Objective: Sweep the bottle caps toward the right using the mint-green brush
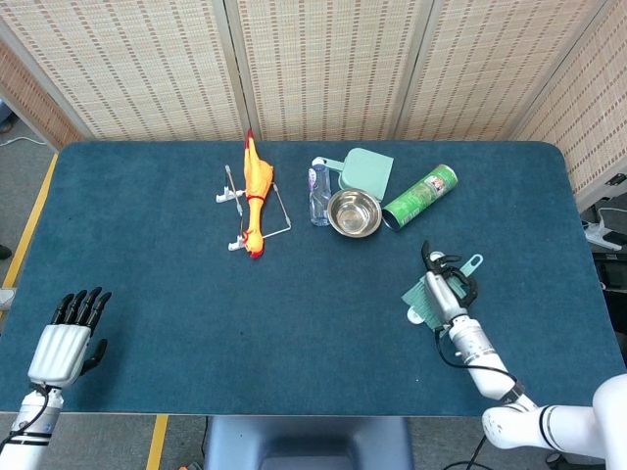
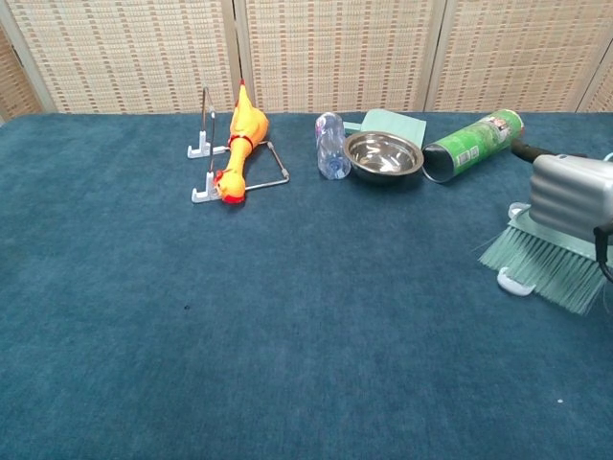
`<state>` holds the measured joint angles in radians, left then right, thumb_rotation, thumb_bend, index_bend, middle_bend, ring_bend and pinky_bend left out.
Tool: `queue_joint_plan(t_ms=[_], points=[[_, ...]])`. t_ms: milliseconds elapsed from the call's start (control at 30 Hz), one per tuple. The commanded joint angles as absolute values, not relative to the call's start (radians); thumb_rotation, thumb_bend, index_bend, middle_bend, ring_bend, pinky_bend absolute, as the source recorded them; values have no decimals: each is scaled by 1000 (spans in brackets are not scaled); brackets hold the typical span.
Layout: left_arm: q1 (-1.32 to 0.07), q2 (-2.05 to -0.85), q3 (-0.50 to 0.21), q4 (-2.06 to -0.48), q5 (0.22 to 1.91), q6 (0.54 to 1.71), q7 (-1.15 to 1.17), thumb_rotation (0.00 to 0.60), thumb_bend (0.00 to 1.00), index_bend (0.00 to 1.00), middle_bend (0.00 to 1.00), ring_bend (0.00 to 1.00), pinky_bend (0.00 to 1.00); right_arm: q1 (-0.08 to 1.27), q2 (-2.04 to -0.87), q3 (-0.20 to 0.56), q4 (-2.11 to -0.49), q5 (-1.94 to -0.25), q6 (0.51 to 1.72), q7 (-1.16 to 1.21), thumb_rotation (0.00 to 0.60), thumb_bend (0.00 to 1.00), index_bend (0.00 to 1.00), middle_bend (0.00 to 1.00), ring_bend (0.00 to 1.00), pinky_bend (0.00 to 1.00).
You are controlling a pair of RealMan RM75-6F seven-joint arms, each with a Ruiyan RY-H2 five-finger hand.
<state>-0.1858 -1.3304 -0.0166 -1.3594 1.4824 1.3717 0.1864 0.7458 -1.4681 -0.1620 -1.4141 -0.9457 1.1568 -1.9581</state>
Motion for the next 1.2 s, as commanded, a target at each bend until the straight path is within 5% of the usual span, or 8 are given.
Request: queue_joint_plan(t_ms=[33,500,667,1000,1200], points=[[-187,-1332,-18,-1360,1480,1369,191,600,435,0,0,0,84,737,-1455,-168,-1370,-945,1154,-1917,600,353,880,781,437,54],[-189,-1340,-17,-1352,1475,1363,202,600,436,0,0,0,84,693,-1420,-167,-1214,-961,1205,-1868,600,353,882,781,441,54],[-188,-1343,-16,-1355,1479,1369,211,600,436,0,0,0,84,681,-1386,-134,-1209,-1058,1221,-1629,600,354,883,781,446,54],[-189,-1345,-14,-1357,1478,1364,214,600,436,0,0,0,84,652,-1287,-51,-1340,-1166,1293,-1323,600,354,886,783,446,54],[-193,-1346,-12,-1354,1478,1356,212,600,436,0,0,0,84,660,-1326,-1,-1386,-1155,1277,-1295,600,354,888,785,455,60]])
